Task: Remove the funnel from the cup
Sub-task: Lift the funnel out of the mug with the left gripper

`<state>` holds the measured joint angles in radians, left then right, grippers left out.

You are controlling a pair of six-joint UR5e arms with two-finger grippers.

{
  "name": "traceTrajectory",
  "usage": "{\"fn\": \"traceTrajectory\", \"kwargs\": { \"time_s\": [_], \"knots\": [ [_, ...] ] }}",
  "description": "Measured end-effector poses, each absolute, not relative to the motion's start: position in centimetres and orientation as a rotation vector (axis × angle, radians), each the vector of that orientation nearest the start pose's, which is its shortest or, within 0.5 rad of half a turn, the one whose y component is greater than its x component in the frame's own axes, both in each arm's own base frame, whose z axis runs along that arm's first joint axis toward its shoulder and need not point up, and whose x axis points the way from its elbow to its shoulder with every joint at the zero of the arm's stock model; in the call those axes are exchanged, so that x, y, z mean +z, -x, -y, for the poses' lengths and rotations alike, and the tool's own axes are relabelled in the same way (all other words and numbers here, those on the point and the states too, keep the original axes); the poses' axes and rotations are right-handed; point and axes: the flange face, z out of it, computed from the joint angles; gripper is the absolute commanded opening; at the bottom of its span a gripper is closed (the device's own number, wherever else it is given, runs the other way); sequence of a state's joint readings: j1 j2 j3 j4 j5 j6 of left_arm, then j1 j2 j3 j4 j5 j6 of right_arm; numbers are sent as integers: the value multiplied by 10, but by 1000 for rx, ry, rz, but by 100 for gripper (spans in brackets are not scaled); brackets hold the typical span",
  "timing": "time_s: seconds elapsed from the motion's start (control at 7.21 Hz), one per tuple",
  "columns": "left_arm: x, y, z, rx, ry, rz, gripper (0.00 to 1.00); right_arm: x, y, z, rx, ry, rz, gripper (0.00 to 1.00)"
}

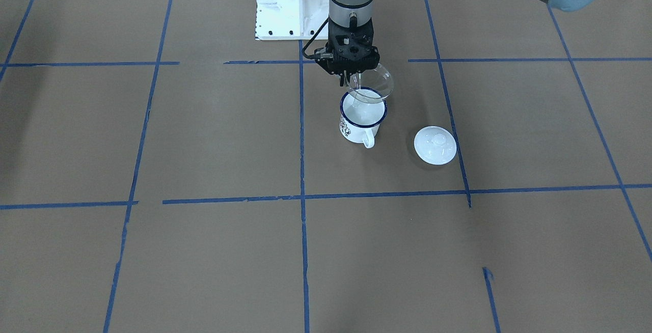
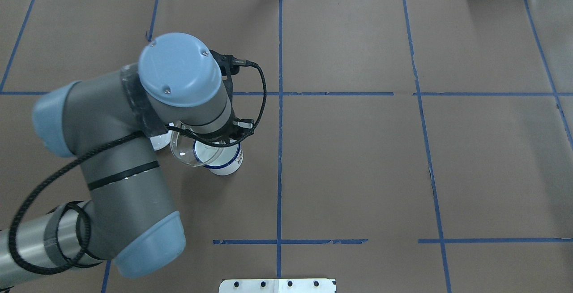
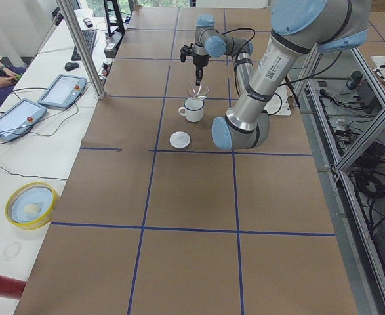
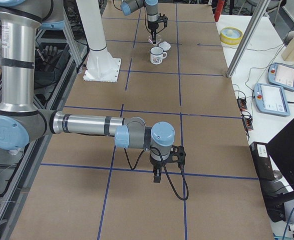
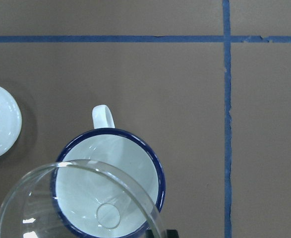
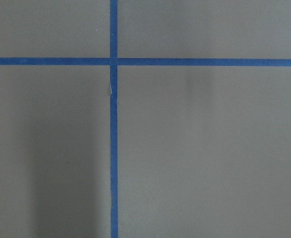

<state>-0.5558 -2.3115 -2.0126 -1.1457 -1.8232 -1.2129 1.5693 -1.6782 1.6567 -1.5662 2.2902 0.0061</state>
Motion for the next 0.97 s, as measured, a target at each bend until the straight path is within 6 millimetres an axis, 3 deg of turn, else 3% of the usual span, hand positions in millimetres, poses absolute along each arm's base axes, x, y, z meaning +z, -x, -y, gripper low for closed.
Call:
{"fn": "traceTrajectory", "kwargs": {
  "time_s": [0.28, 0.42, 0.55, 0.69, 0.97],
  "knots": [
    [96, -357, 418, -189, -184, -817, 0, 670, -67, 445, 10, 19, 719, 100],
    [93, -336, 429, -244, -207, -838, 0, 670, -67, 445, 10, 19, 719, 100],
    [98, -334, 446, -327, -225, -867, 0, 670, -67, 445, 11, 19, 719, 100],
    [113, -347, 474, -463, -245, -909, 0, 670, -67, 445, 11, 19, 719, 100],
    [161, -375, 522, -745, -274, -998, 0, 670, -67, 445, 11, 19, 719, 100]
  ]
}}
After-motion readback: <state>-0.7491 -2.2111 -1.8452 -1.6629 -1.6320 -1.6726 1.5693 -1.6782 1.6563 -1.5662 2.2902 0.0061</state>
